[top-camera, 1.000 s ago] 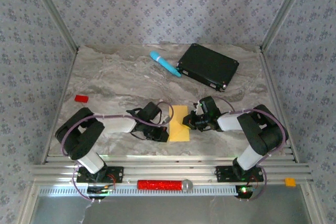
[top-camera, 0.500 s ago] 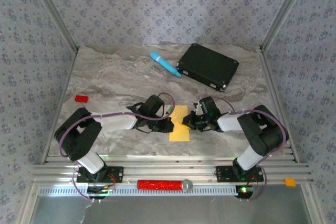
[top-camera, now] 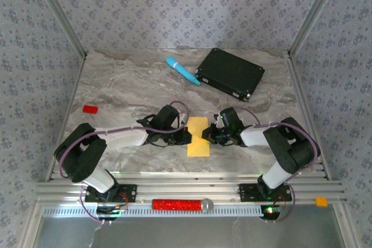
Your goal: Fold a paper plane with a square sheet of paper (pick it up from the middle)
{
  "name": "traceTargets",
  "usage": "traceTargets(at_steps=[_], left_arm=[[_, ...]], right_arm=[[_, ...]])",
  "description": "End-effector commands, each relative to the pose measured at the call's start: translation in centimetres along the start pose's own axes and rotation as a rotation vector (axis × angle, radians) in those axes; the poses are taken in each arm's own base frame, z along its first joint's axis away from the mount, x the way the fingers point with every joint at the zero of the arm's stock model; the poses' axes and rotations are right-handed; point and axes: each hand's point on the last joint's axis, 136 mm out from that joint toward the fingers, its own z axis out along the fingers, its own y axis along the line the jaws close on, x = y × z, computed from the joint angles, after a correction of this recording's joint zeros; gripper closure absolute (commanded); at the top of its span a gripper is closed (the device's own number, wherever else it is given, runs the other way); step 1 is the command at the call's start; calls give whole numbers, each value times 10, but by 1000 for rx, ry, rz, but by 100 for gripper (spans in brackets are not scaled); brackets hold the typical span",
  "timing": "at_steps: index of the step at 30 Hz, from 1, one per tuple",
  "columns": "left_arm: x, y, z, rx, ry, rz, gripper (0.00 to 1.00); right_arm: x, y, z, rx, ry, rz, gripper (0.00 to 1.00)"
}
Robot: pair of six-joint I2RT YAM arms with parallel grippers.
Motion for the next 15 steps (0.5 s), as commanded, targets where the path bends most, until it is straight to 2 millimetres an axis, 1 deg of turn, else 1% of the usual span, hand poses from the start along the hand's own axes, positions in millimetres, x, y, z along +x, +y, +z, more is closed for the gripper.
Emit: traceTargets(at_steps=[1,3,5,10,15], left_arm=[[-1,-8,-7,38,-22,1,96],[0,-8,-6,39,-20,2,96],[-1,-10,-7,44,-23,10,96],[-9,-15,-9,50,-32,23,97],[-14,-11,-13,48,-68,29,97]], right_arm=[[43,-59,0,204,106,78,100],[43,-56,1,192,110,68,100],[40,-57,3,203,101,63,100],[34,-48,9,187,88,62,100],[36,-50,7,192,90,70,100]])
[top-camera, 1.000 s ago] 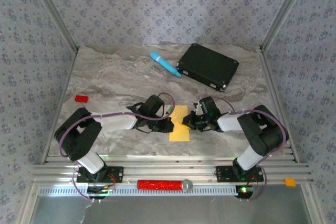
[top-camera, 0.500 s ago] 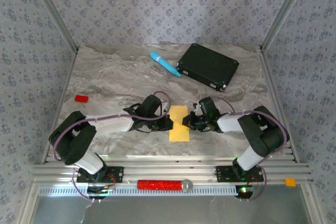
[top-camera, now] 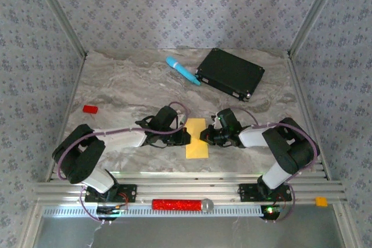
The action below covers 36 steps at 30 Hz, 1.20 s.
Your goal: Fold a paper plane with a square sheet of paper (pick it up from the middle)
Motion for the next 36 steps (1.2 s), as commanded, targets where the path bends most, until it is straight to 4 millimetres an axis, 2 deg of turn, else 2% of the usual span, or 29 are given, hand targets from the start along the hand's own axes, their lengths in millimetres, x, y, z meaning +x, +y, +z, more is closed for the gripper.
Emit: traceTargets(at_steps=[1,4,10,14,21,27,36], left_arm=[[-15,-13,-11,40,-66,41,98],[-19,-13,-18,38,-103,52,98],[-31,-7,-34,41,-160,64,98],[-37,-6,-35,60,-150,82,98],[-33,-12,-14,142,-70,80,97],[-16,-17,9,142,2,95,97],[8,-15,29,124,66,114,97]], right_arm=[[32,-53,2,188,84,96,100],[29,-48,-4,180,72,85,100],[10,-12,-14,113,34,41,100],[-5,2,-27,104,-22,40,97],[-12,12,-39,60,-55,48,96],[-8,23,-30,24,-16,33,97],[-3,21,-17,27,9,39,99]])
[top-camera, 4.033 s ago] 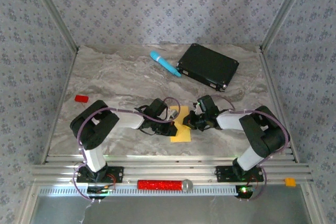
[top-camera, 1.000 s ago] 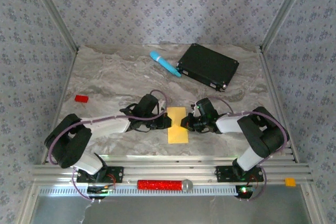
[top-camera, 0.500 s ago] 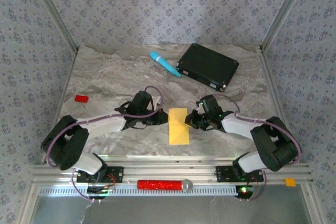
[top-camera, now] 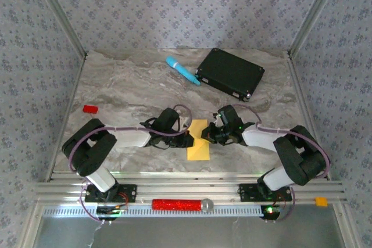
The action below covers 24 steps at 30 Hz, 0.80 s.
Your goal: Fold a paper plane with a square sheet of paper (pick it up from the middle)
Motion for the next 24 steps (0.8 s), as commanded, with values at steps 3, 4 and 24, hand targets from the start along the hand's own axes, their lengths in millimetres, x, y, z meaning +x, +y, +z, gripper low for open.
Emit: traceTargets(at_steps=[3,4,24], left_arm=[[0,-3,12,13,14,31,97],[2,1,14,4,18,25,97],[37,53,22,-116,83,-50,100]], right_arm=[[0,4,4,-16,7,13,98],[2,4,5,-17,11,12,98],[8,-43,12,50,28,72,100]])
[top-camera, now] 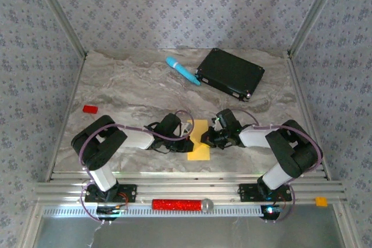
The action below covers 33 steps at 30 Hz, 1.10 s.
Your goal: Fold a paper plane with a square sheet of paper (pick it up from the middle)
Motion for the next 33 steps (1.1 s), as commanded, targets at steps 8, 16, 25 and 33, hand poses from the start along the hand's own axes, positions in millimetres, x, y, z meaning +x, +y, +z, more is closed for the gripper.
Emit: traceTargets(at_steps=[8,16,25,33], left_arm=[[25,33,4,-93,51,-43,100],[17,21,-2,-69,22,-34,100],[-21,-24,-27,-34,-79,52,96],[-34,-7,-21,-88,-66,62,96]], right_arm=[[-20,-40,-13,21,-69,76,100],[-28,-33,-35,13,-143,63,99],[1,-20,-54,103,-132,7,92],[37,-11,-48,145,-86,-1,64]])
